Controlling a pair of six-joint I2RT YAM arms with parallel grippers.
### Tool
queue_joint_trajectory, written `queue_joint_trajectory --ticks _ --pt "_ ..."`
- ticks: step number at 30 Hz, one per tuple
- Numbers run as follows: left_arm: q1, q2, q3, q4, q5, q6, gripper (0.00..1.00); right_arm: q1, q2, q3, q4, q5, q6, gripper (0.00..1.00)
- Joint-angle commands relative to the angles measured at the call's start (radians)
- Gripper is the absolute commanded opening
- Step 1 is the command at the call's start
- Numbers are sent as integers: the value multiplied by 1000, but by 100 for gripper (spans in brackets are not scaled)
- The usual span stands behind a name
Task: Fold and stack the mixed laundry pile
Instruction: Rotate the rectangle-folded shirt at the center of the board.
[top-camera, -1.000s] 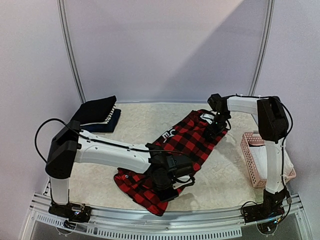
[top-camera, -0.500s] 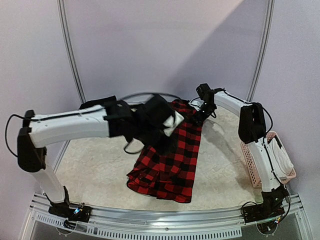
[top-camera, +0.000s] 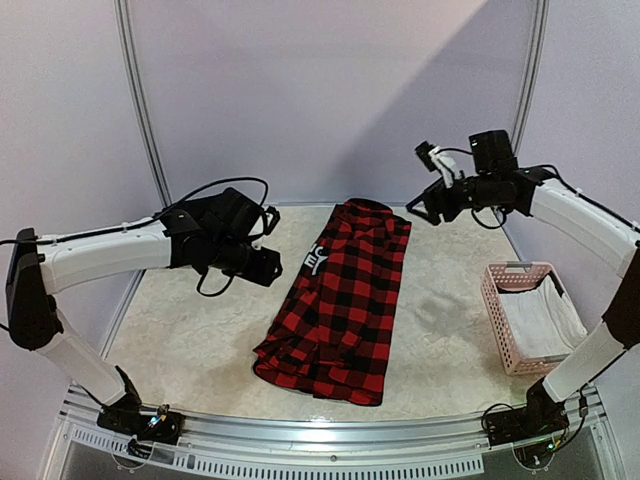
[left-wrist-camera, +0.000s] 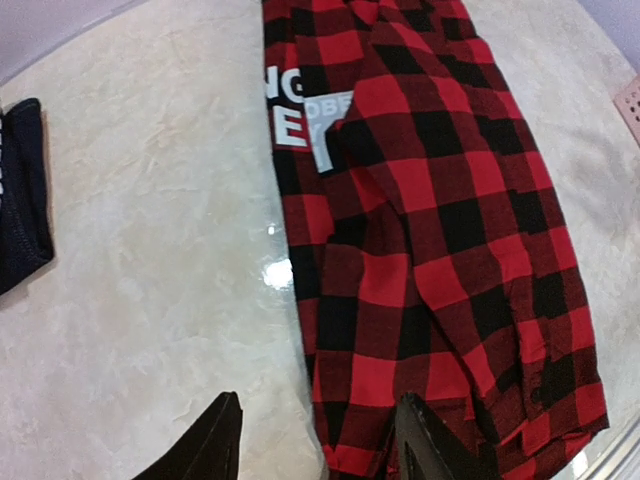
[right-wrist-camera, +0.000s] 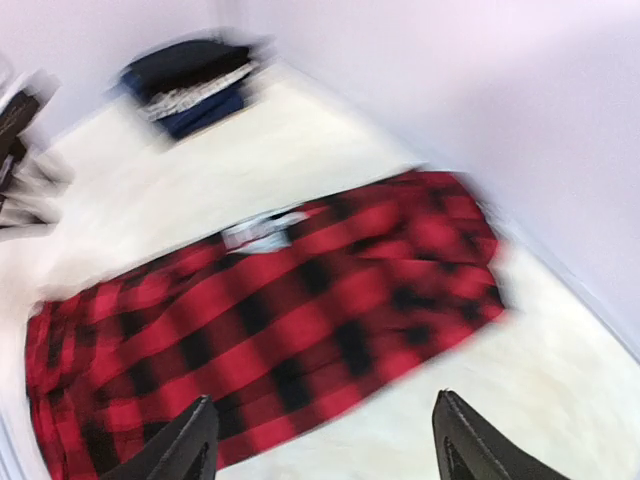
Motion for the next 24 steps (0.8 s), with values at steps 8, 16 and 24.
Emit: queue_joint_trajectory --ticks 8,16,24 --pt "-23 50 -223 98 134 -189 54 396 177 -269 -160 60 -397 65" --pt "-35 66 -335 241 224 -272 54 456 321 -314 -151 148 -452 59" --pt "-70 -16 -286 129 156 -122 56 384 267 -477 -163 288 -597 53"
